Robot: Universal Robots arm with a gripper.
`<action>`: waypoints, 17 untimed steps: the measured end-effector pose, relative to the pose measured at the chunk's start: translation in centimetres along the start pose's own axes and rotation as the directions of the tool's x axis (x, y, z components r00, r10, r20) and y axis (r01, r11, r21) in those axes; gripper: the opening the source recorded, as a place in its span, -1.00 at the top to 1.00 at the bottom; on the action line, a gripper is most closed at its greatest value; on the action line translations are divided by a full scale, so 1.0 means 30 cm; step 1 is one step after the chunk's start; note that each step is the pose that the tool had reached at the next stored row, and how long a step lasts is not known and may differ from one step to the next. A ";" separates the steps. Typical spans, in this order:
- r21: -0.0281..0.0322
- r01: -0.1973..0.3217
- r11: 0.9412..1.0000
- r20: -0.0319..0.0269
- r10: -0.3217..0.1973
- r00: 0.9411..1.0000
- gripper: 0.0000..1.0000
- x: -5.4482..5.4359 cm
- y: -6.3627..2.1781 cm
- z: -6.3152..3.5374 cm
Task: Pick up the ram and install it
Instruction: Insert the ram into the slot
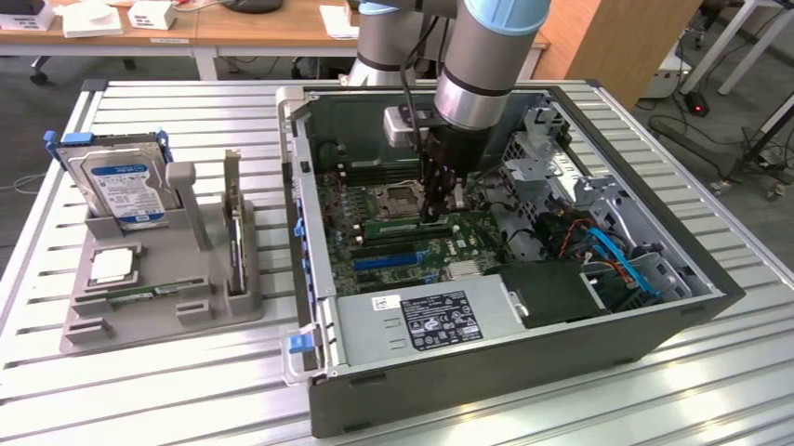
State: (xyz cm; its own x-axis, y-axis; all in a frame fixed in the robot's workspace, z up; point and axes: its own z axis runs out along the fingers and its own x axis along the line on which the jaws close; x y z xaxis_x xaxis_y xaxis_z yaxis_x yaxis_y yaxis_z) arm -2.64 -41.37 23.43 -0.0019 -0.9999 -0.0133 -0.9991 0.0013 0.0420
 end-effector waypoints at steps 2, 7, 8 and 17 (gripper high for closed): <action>0.000 0.000 1.000 0.000 0.000 1.000 0.79 0.000 0.000 0.000; 0.000 0.001 1.000 0.000 -0.001 1.000 0.79 0.000 0.000 0.000; 0.000 0.001 1.000 0.000 -0.001 1.000 0.79 0.000 0.000 0.000; 0.000 -0.001 1.000 0.000 0.001 1.000 0.79 0.001 0.003 0.000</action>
State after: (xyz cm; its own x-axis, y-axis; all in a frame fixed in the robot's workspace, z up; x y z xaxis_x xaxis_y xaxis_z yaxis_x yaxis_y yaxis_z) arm -2.73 -41.41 23.43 -0.0024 -0.9999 -0.0133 -0.9991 0.0019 0.0421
